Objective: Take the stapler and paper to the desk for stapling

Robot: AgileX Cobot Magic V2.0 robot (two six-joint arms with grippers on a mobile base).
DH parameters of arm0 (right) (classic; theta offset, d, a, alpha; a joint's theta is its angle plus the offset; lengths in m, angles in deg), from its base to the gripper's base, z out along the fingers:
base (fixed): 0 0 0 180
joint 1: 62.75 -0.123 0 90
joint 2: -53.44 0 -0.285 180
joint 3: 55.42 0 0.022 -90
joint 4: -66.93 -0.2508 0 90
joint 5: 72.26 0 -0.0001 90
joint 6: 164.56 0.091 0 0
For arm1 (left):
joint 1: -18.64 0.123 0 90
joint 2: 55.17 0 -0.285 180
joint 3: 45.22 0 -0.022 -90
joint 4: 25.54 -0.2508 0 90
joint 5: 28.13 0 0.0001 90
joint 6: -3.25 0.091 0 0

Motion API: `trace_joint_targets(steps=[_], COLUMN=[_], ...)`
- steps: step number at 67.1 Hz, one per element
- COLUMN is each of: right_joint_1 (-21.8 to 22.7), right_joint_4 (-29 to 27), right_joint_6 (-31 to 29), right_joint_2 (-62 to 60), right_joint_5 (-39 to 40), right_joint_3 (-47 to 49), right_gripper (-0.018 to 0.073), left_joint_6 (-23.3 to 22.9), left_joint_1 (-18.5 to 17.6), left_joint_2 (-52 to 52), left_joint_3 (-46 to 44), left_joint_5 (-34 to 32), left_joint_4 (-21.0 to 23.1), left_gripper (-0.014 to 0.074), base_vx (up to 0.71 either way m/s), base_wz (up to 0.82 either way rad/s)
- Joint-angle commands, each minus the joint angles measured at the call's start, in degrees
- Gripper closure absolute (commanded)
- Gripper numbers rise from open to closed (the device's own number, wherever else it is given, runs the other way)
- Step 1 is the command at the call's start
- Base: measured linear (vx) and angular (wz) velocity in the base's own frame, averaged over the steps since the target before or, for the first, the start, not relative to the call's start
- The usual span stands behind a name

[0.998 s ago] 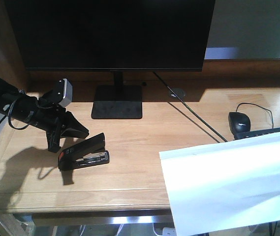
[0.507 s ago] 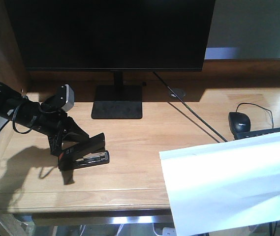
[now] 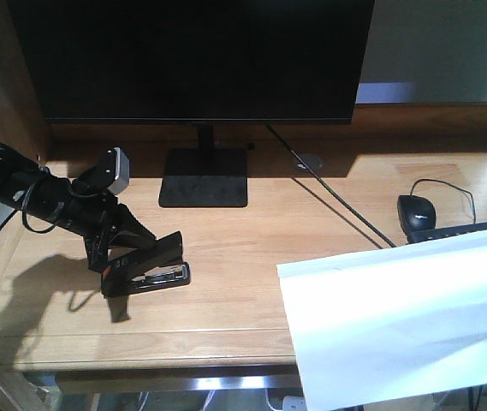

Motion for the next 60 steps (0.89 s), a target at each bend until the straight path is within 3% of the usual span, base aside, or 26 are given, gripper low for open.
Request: trace_joint_targets(steps=[1, 60], right_joint_1=[0.0, 0.0], right_joint_4=[-0.5, -0.6], right_joint_6=[-0.2, -0.1], right_joint_2=[0.4, 0.4], right_joint_5=[2.9, 2.0], right_joint_3=[-0.1, -0.1], right_gripper=[0.0561, 0.0561], left_joint_6=[-0.5, -0.5], left_joint_1=[-0.3, -0.3], left_joint_2=[3.0, 3.0], left_joint_3=[-1.3, -1.3], left_joint_5=[2.0, 2.0], left_joint_4=[3.2, 3.2], left_gripper=[0.0603, 0.0603], base_vx=[0.00, 0.00], base_wz=[0.00, 0.00])
